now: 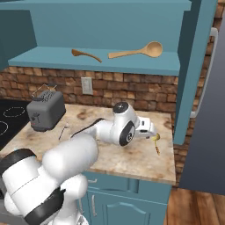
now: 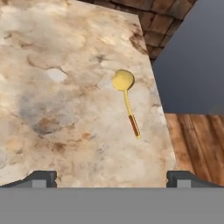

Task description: Organize the utensils by type. Pick up the wooden spoons from the counter and place them in the open cabinet. Then pick up the metallic utensils from the counter and place them in the open drawer.

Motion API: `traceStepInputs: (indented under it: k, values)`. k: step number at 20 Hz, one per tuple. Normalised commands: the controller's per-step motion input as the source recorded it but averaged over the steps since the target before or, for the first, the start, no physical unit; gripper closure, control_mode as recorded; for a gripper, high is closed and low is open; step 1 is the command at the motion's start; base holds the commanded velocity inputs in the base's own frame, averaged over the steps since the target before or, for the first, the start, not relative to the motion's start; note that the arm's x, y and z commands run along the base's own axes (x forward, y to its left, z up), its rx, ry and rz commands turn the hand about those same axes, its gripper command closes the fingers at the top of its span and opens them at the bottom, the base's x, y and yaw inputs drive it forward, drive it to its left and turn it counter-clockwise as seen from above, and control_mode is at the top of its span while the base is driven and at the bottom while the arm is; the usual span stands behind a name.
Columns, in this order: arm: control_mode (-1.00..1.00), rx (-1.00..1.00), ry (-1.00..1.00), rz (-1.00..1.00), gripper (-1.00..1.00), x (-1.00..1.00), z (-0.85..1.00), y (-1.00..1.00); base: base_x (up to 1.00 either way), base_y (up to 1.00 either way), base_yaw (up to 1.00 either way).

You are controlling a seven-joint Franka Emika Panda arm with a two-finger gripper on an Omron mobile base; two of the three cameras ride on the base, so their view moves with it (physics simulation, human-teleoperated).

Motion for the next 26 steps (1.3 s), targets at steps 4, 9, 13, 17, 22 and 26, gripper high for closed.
traceStepInputs:
  k: [4,9,13,17,22,26]
  values:
    - [-1.00,0.00,0.01,0.00,-1.00,0.59,-0.27,-0.14,0.00,0.00,0.00]
    - [-1.00,0.04,0.03,0.00,-1.00,0.32,-0.37,-0.38,0.00,0.00,0.00]
    - [-1.00,0.08,0.01,0.00,-1.00,0.18,-0.41,-0.38,0.00,0.00,0.00]
    - [-1.00,0.06,0.00,0.00,-1.00,0.25,-0.25,-0.25,0.00,0.00,0.00]
    - [-1.00,0.03,0.01,0.00,-1.00,0.32,-0.14,-0.24,0.00,0.00,0.00]
    - [-1.00,0.03,0.02,0.00,-1.00,0.31,-0.09,-0.32,0.00,0.00,0.00]
